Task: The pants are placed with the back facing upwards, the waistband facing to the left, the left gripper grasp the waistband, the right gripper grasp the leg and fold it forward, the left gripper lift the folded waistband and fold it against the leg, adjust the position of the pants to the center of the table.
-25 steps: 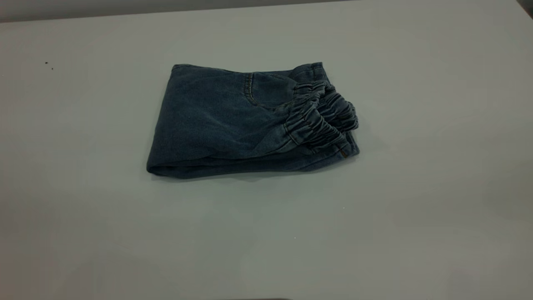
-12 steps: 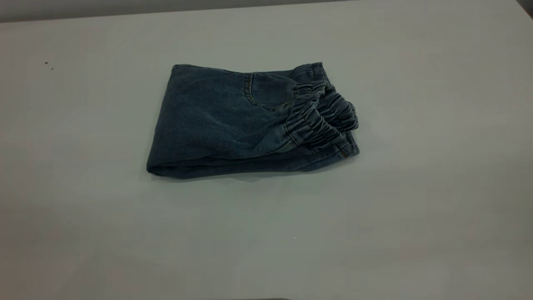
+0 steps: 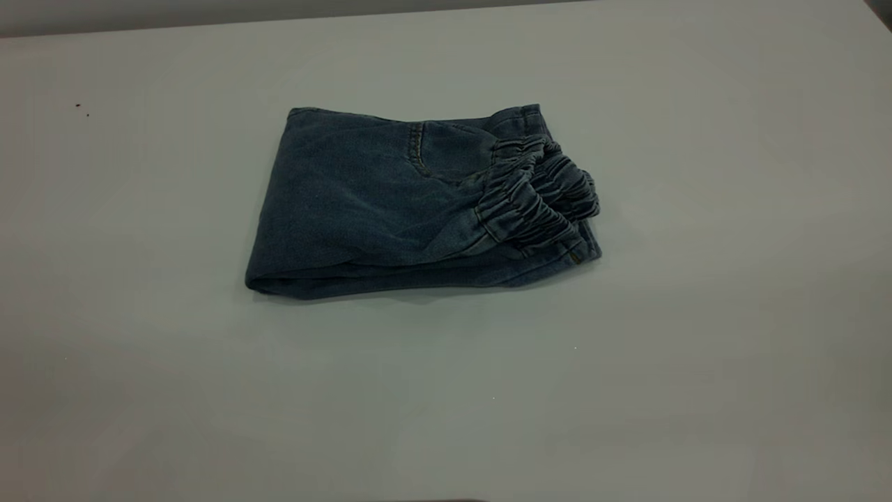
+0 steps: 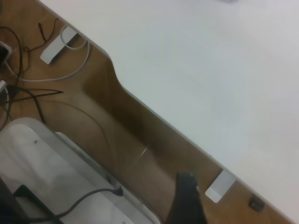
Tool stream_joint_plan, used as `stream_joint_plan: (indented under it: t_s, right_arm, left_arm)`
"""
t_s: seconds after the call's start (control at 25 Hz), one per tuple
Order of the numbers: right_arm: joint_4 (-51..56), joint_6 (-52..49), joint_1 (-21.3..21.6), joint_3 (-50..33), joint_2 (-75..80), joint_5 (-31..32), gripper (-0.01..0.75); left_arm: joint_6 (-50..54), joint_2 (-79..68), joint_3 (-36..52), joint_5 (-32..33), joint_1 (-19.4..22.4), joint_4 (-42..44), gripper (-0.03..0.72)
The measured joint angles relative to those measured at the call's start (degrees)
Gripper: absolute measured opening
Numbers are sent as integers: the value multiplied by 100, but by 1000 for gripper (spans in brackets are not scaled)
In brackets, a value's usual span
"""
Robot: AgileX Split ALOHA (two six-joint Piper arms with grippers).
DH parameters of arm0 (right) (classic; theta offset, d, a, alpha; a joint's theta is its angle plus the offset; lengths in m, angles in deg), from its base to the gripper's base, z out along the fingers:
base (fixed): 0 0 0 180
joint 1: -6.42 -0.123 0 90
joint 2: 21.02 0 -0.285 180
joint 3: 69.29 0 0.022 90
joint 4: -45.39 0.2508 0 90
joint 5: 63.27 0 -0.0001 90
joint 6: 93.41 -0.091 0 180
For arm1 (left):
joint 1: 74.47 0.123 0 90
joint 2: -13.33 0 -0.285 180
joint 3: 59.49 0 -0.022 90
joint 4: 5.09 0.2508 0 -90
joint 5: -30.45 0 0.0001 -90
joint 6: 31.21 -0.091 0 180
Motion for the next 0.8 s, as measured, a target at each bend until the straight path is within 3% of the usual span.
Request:
stream_joint_plan:
  t_s: [0.16, 0.4, 0.52, 0.8]
  right_arm:
    - [122, -5, 618, 0, 0, 0, 465]
    - [183, -5, 2667, 0, -129, 0, 465]
    - [183, -5, 3369, 0, -544, 0, 465]
    - [193, -5, 3587, 0, -1866, 52, 465]
  left_arm:
    - [0, 0, 0, 0, 154, 0, 581]
    - [-1, 0, 0, 0, 828, 0, 581]
    - [-1, 0, 0, 0, 1082, 0, 581]
    - [-1, 375, 0, 0, 1193, 0, 581]
